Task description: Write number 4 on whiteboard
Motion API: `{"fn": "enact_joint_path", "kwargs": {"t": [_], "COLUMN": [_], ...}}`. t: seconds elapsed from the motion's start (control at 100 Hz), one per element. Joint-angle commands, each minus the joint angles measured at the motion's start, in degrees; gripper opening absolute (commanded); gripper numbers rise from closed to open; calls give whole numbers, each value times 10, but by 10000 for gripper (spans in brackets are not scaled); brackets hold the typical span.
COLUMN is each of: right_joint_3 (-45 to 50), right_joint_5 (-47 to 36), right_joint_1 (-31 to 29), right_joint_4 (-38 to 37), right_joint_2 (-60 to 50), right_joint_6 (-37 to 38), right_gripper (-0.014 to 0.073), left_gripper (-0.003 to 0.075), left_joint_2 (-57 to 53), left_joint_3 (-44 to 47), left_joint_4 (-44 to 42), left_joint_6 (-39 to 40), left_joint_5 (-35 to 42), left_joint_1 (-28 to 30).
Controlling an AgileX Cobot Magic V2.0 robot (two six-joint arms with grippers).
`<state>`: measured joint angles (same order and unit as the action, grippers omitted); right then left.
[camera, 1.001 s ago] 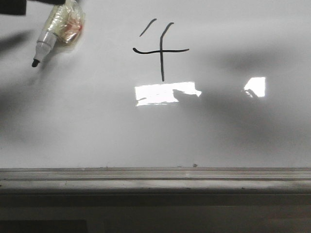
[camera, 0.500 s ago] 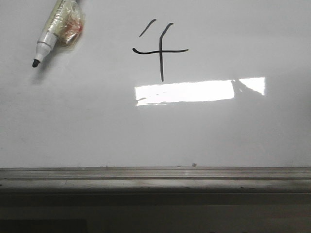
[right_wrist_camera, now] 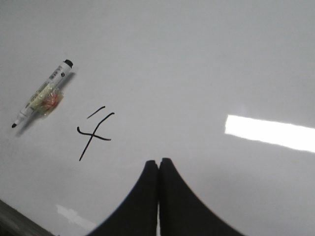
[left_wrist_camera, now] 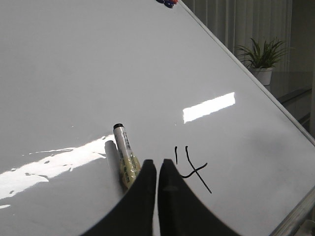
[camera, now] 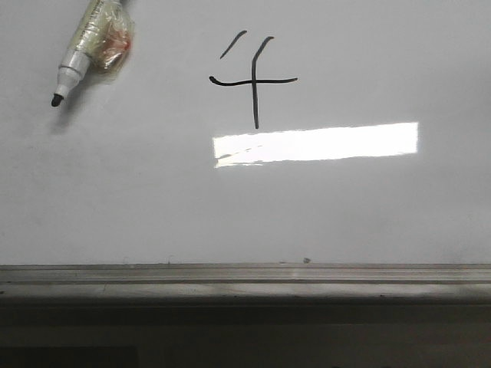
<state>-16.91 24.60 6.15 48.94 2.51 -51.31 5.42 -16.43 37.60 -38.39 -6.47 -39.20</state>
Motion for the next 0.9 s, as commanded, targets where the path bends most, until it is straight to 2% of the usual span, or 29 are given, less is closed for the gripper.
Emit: {"fn": "enact_joint_path", "kwargs": {"t": [0.0,0.89], "right_joint_3": [3,24], "right_joint_5": [-35,-31], "right_joint_1": [-2,-2], "right_joint_4": [13,14], "right_joint_2": [0,0], "right_joint_6": [-6,-6], "right_gripper": [-66,-66], "left_gripper": [-20,-20], "left_joint_2": [1,1], "left_joint_3": [-10,-10], "left_joint_4": [12,12], "left_joint_6": [1,1], "left_joint_5": [40,40], "left_joint_1": [1,1]}}
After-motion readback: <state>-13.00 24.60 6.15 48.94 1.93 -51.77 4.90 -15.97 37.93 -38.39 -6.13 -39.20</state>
